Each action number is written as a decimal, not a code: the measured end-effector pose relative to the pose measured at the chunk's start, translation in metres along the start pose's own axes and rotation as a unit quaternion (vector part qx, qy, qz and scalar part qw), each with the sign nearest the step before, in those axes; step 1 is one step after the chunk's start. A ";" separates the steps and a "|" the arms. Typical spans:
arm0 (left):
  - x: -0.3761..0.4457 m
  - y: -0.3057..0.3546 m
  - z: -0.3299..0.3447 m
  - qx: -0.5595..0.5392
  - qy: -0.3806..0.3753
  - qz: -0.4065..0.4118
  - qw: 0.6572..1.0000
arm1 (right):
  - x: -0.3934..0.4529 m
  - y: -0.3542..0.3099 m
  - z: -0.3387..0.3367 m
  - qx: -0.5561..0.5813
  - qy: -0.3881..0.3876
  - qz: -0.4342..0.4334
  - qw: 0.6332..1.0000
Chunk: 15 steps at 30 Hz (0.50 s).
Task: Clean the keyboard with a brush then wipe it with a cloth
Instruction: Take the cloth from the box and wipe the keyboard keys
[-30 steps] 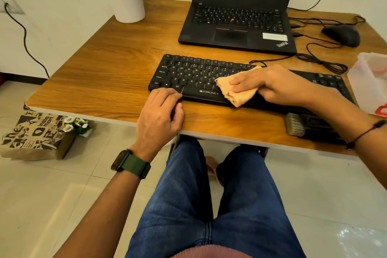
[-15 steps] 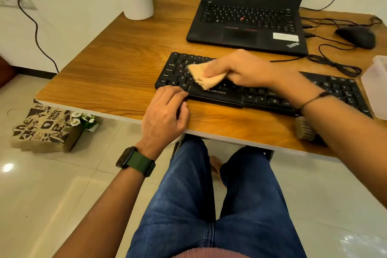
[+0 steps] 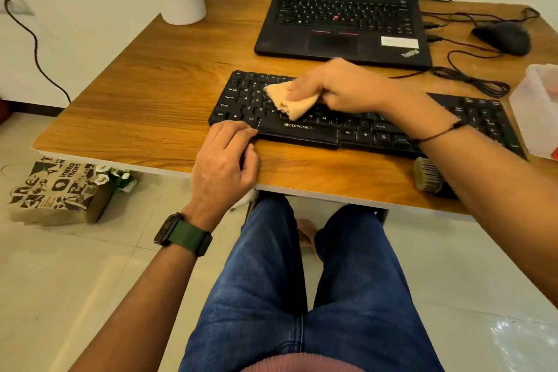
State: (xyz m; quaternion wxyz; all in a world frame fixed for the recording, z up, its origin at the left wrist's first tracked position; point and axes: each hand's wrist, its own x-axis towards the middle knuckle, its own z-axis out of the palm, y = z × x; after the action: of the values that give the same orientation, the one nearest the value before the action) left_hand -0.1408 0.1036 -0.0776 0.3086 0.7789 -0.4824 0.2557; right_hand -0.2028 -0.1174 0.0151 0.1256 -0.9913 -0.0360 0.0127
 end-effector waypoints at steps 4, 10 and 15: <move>0.000 0.001 0.001 -0.001 0.004 0.002 1.000 | -0.059 0.024 -0.007 -0.016 -0.048 0.031 0.998; -0.001 -0.001 -0.001 -0.004 0.007 -0.001 1.000 | -0.080 0.027 -0.032 0.035 0.020 0.086 0.995; -0.002 0.001 -0.002 -0.008 -0.002 0.001 1.000 | -0.050 0.007 -0.015 0.031 0.008 0.018 0.999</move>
State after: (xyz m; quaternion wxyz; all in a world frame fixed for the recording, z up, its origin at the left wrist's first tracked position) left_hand -0.1423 0.1055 -0.0774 0.3131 0.7766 -0.4858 0.2506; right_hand -0.2516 -0.1320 0.0288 0.1564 -0.9875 -0.0169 0.0081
